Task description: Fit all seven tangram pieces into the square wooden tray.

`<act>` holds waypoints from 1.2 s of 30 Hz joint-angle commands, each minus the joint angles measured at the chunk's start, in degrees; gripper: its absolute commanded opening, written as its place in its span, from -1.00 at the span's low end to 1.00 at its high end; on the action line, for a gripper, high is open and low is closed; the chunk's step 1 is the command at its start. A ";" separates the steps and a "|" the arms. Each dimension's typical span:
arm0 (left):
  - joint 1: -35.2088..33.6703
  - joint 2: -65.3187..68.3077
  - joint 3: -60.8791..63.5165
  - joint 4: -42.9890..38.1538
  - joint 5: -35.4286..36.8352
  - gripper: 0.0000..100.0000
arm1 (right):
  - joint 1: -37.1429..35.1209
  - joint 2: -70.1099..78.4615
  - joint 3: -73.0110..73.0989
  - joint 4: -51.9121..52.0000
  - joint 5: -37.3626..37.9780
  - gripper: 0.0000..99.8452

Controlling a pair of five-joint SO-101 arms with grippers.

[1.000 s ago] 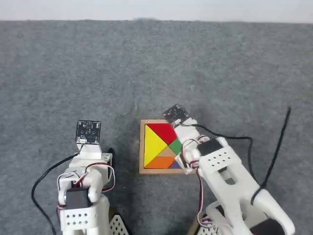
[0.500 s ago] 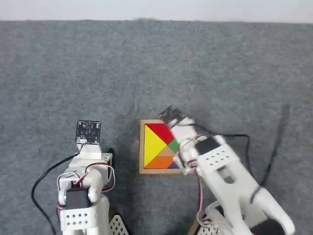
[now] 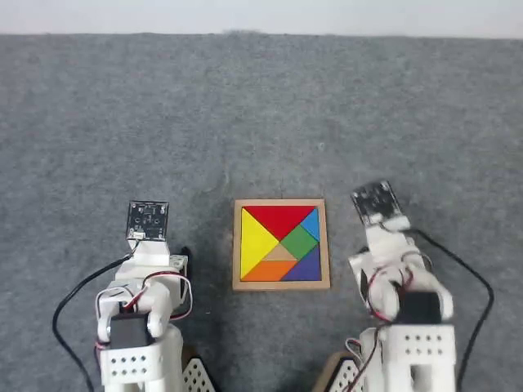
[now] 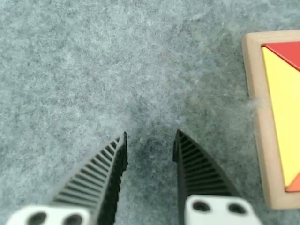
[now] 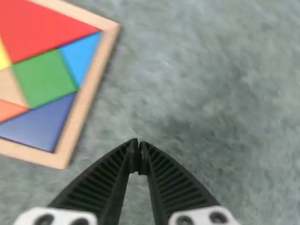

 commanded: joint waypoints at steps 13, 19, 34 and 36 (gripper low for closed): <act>0.35 -0.62 -0.66 0.35 -0.53 -0.70 | 17.80 -22.73 16.09 5.05 0.44 -0.99; 0.35 -0.62 -0.66 0.35 -0.53 -0.70 | 18.95 -22.20 16.09 5.32 0.44 -0.99; 0.35 -0.62 -0.66 0.35 -0.53 -0.70 | 19.03 -22.20 16.09 5.23 0.44 -0.99; 0.35 -0.62 -0.66 0.35 -0.53 -0.70 | 19.03 -22.20 16.09 5.23 0.44 -0.99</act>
